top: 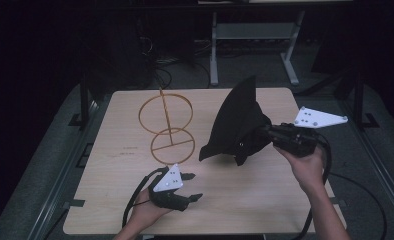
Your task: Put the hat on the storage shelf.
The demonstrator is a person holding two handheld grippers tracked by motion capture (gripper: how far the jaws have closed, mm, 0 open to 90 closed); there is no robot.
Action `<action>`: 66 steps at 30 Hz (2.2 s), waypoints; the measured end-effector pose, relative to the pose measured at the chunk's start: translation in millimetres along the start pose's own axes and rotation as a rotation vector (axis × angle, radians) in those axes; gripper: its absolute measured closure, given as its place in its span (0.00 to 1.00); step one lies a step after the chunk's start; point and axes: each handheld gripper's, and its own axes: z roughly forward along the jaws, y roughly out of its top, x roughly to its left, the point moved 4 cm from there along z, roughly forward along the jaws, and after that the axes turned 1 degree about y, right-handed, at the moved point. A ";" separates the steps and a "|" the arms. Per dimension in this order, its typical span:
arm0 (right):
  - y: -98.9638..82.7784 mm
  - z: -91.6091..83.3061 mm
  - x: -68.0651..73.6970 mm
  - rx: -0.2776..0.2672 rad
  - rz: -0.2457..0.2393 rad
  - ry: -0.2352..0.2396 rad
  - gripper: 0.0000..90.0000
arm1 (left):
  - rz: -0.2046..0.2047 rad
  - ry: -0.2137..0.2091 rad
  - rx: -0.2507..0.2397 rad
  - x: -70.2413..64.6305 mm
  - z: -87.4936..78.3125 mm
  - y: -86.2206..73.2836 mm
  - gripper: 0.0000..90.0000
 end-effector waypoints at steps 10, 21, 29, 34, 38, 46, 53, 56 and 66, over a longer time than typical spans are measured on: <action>17.8 20.8 0.7 -0.013 -0.001 0.034 0.99 | 0.006 -0.008 -0.005 0.2 0.5 -1.5 0.40; 34.8 44.4 3.8 -0.004 -0.011 0.067 0.99 | 0.005 -0.014 -0.007 -0.8 1.6 -1.8 0.40; 47.0 61.5 6.4 -0.004 -0.015 0.096 0.99 | 0.005 -0.031 0.002 -5.3 6.0 -2.6 0.40; 53.8 69.7 8.9 -0.002 -0.025 0.112 0.99 | 0.000 -0.032 0.000 -4.6 5.6 -3.5 0.40; 60.0 75.2 10.5 0.001 -0.031 0.123 0.99 | -0.003 -0.029 -0.004 -4.1 5.7 -3.7 0.40; 74.7 90.4 14.5 0.002 -0.047 0.147 0.99 | 0.019 -0.023 -0.011 0.2 3.6 -3.3 0.40; 86.0 100.9 16.9 0.006 -0.065 0.158 0.99 | 0.019 -0.020 -0.016 1.2 2.8 -2.6 0.40; 91.0 106.3 18.1 0.017 -0.070 0.160 0.99 | 0.015 -0.020 -0.019 1.1 3.1 -2.2 0.40; 109.7 125.1 18.0 0.048 -0.086 0.171 0.98 | 0.006 -0.027 -0.026 0.3 4.2 -1.3 0.40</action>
